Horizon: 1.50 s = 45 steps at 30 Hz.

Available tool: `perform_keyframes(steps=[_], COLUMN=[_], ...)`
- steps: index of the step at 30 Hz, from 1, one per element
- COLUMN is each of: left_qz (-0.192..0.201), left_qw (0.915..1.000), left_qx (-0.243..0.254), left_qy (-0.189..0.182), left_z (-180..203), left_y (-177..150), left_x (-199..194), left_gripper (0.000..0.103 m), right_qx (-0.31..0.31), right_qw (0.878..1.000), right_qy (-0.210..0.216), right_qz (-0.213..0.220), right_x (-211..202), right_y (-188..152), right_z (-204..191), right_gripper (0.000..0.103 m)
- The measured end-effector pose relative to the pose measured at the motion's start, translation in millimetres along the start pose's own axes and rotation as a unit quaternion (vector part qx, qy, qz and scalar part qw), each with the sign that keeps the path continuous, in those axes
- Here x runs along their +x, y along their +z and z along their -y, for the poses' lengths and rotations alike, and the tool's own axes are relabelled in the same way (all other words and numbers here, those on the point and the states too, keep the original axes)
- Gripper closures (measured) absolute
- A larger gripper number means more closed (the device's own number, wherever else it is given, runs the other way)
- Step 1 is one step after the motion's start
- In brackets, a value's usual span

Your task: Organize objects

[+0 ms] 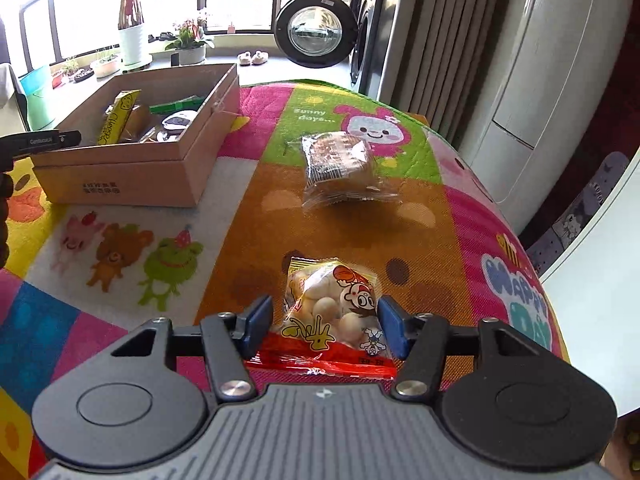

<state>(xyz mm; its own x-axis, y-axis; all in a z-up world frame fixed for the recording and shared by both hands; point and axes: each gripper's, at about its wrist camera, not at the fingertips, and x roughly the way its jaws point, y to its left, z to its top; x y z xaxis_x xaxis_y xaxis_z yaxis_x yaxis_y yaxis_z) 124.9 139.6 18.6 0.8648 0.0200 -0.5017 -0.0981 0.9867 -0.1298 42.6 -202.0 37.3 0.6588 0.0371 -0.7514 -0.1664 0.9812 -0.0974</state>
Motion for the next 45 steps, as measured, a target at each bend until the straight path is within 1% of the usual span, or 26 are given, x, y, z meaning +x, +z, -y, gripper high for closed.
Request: perform_keyframes(steps=[1,3,4,6,8,10,11,13,15,18,20,22,23,24,26,28,30,31,32,35,38,40,43,44,45], left_qz=[0.0,0.0,0.0,0.0,0.0,0.0,0.0,-0.001,-0.001,-0.002,-0.002,-0.002,-0.002,-0.002,-0.001,-0.001,-0.001,-0.001,-0.001,-0.001,-0.001,-0.001,-0.001,-0.001,-0.001], left_qw=[1.0,1.0,1.0,1.0,1.0,1.0,1.0,1.0,1.0,1.0,1.0,1.0,1.0,1.0,1.0,1.0,1.0,1.0,1.0,1.0,1.0,1.0,1.0,1.0,1.0], left_qx=[0.0,0.0,0.0,0.0,0.0,0.0,0.0,-0.001,-0.003,-0.004,-0.004,-0.004,-0.004,-0.003,-0.002,-0.002,-0.002,-0.002,-0.002,-0.001,-0.001,-0.001,-0.001,-0.001,-0.001], left_qy=[0.0,0.0,0.0,0.0,0.0,0.0,-0.001,-0.001,-0.003,-0.004,-0.004,-0.004,-0.004,-0.004,-0.003,-0.003,-0.003,-0.002,-0.002,-0.002,-0.002,-0.002,-0.001,-0.001,-0.001], left_z=[0,1,1,1,1,0,1,1,0,0,0,0,0,0,1,1,1,0,0,0,-1,0,0,0,0], left_y=[0,0,0,0,0,0,0,0,0,1,1,1,1,1,0,0,0,0,0,0,0,0,0,0,0], left_x=[0,0,0,0,0,0,0,1,1,2,2,1,1,2,2,2,2,2,1,1,0,0,0,0,0], left_gripper=[0.089,0.089,0.089,0.089,0.089,0.089,0.089,0.089,0.089,0.088,0.088,0.088,0.089,0.089,0.089,0.089,0.089,0.089,0.089,0.089,0.089,0.089,0.089,0.089,0.089], right_qx=[-0.002,-0.002,-0.001,0.002,0.004,-0.005,-0.019,-0.042,-0.051,-0.041,-0.036,-0.039,-0.037,-0.027,0.001,0.048,0.085,0.094,0.087,0.02,-0.046,-0.086,-0.134,-0.139,-0.134], right_qw=[1.0,1.0,0.999,0.995,0.989,0.984,0.982,0.981,0.983,0.989,0.992,0.993,0.993,0.993,0.991,0.986,0.979,0.976,0.975,0.985,0.989,0.991,0.99,0.99,0.99], right_qy=[0.003,0.008,0.019,0.046,0.079,0.097,0.101,0.092,0.092,0.099,0.108,0.112,0.112,0.113,0.118,0.128,0.145,0.156,0.161,0.141,0.115,0.079,0.0,-0.019,-0.022], right_qz=[0.004,0.03,0.048,0.087,0.125,0.147,0.157,0.168,0.153,0.102,0.051,0.008,-0.017,-0.037,-0.07,-0.099,-0.116,-0.122,-0.124,-0.099,-0.076,-0.062,-0.039,-0.034,-0.031], right_x=[-6,-29,-42,-70,-96,-109,-112,-111,-101,-80,-62,-47,-40,-33,-20,-9,-4,-2,-3,-16,-26,-29,-31,-32,-33], right_y=[3,15,24,47,76,99,111,122,125,112,91,69,51,39,25,15,9,5,1,-11,-20,-26,-31,-31,-29], right_z=[-2,-7,-9,-14,-21,-33,-42,-56,-63,-63,-61,-61,-62,-61,-54,-40,-29,-26,-28,-44,-59,-62,-59,-57,-54], right_gripper=[0.045,0.045,0.048,0.057,0.058,0.058,0.058,0.058,0.058,0.056,0.049,0.037,0.033,0.028,0.027,0.027,0.027,0.026,0.026,0.022,0.021,0.021,0.02,0.02,0.02])
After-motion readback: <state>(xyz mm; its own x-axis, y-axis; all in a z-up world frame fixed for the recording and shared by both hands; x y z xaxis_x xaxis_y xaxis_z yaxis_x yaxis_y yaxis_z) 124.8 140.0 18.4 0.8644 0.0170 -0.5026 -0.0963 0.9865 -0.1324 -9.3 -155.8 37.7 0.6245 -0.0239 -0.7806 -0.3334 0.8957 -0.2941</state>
